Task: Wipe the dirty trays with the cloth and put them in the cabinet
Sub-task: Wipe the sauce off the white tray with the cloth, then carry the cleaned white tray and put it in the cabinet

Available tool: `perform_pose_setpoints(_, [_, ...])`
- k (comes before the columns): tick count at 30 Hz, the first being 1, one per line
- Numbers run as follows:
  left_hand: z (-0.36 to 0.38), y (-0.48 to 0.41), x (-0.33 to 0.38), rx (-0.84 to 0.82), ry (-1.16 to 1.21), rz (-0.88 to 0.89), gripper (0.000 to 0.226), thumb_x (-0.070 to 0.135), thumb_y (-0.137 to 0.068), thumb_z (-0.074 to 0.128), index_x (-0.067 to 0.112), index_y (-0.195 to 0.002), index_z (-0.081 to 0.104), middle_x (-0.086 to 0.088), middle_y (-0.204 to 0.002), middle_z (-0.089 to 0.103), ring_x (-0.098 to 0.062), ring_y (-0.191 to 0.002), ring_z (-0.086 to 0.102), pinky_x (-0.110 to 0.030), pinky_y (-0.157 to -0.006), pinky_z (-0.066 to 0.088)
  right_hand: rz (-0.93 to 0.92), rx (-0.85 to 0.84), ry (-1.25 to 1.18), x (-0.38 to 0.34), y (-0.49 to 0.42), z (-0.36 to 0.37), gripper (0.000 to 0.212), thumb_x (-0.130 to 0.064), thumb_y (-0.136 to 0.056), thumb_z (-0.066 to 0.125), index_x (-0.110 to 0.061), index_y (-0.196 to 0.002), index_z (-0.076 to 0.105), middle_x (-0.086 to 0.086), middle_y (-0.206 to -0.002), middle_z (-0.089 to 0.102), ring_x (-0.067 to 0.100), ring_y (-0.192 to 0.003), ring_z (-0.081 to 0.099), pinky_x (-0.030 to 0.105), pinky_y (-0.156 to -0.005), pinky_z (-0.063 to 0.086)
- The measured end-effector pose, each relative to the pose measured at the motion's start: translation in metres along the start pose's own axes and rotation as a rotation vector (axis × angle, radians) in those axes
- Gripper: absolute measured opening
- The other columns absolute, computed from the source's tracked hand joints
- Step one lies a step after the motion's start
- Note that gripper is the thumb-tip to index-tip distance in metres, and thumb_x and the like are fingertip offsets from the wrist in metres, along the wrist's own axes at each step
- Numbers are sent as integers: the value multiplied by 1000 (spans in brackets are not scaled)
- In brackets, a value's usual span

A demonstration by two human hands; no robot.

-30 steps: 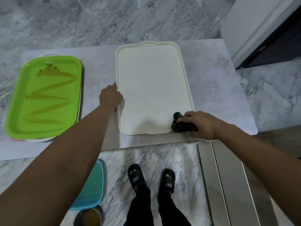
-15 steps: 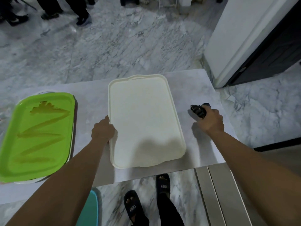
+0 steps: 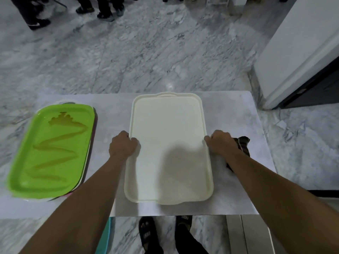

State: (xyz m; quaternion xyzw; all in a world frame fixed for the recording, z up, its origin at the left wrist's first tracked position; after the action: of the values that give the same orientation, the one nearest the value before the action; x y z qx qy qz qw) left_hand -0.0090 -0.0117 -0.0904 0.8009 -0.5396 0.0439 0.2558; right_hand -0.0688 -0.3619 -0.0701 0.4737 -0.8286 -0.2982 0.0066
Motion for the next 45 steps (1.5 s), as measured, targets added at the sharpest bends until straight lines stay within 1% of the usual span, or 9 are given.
perform_pose_setpoints(6, [-7,-1,-5,-9,61,-37,27,14,-84,55,16,-109,63,-14,-109,65,-35,-95,62,-32,-73,46,21,-22,-134,-10,2,21,19,-14,-89,48,-8,-107,48,10,-103,59,17,-73,48,28,-56,36])
perform_pose_setpoints(11, [-41,2,5,8,155,29,19,20,-83,61,16,-101,59,-13,-103,66,-29,-84,58,-29,-68,40,33,72,-160,-18,22,-4,24,-26,-92,51,-10,-109,44,9,-100,54,18,-71,48,28,-53,34])
perform_pose_setpoints(21, [-118,58,71,-68,207,548,24,36,-79,58,16,-87,49,-6,-89,60,-30,-80,61,-38,-74,54,204,555,-405,24,193,-40,19,-37,-75,50,-20,-76,41,-1,-77,54,17,-62,48,27,-52,33])
perform_pose_setpoints(25, [-129,151,106,-293,284,908,25,33,-69,54,17,-69,34,-1,-68,43,-21,-63,45,-34,-59,41,355,890,-506,75,335,-25,21,-39,-71,51,-21,-81,51,-3,-71,57,21,-63,53,26,-53,35])
perform_pose_setpoints(28, [-123,238,135,-528,252,1112,21,24,-74,58,5,-74,50,-6,-70,55,-23,-64,57,-39,-54,56,545,1045,-508,118,443,-8,13,-37,-70,53,-29,-79,48,-2,-71,56,22,-62,53,27,-52,35])
perform_pose_setpoints(33, [-97,404,154,-801,125,1413,5,14,-77,63,11,-81,64,-2,-71,67,-24,-65,66,-23,-45,54,760,1209,-536,180,619,28,7,-34,-72,53,-31,-75,48,-7,-70,58,17,-63,56,26,-52,38])
perform_pose_setpoints(37, [-81,558,137,-983,-1,1661,7,13,-76,65,8,-80,64,-11,-77,67,-26,-67,68,-39,-58,61,1008,1336,-422,215,771,68,15,-39,-71,51,-31,-83,51,-12,-69,54,9,-62,51,23,-51,35])
perform_pose_setpoints(41, [-75,687,101,-1088,-72,1862,19,23,-66,64,9,-79,65,-7,-76,72,-25,-66,68,-38,-61,58,1227,1382,-390,234,896,113,13,-36,-75,54,-28,-85,51,-4,-73,60,22,-67,59,35,-58,52])
perform_pose_setpoints(45, [-65,805,57,-1275,-117,1968,31,29,-66,65,7,-88,64,-13,-86,71,-27,-70,71,-40,-54,60,1376,1457,-351,254,1006,150,10,-32,-77,54,-27,-77,46,-2,-70,57,22,-65,57,35,-55,48])
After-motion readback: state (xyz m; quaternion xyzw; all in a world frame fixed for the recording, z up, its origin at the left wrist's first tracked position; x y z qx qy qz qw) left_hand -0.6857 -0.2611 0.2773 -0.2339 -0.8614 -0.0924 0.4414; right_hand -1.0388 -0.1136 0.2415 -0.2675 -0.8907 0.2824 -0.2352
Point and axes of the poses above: each hand's wrist, its own y-axis away from the middle knuckle, its own z-axis out of the palm, x = y × z, the point moved 3 cm from there along -y, towards the middle knuckle
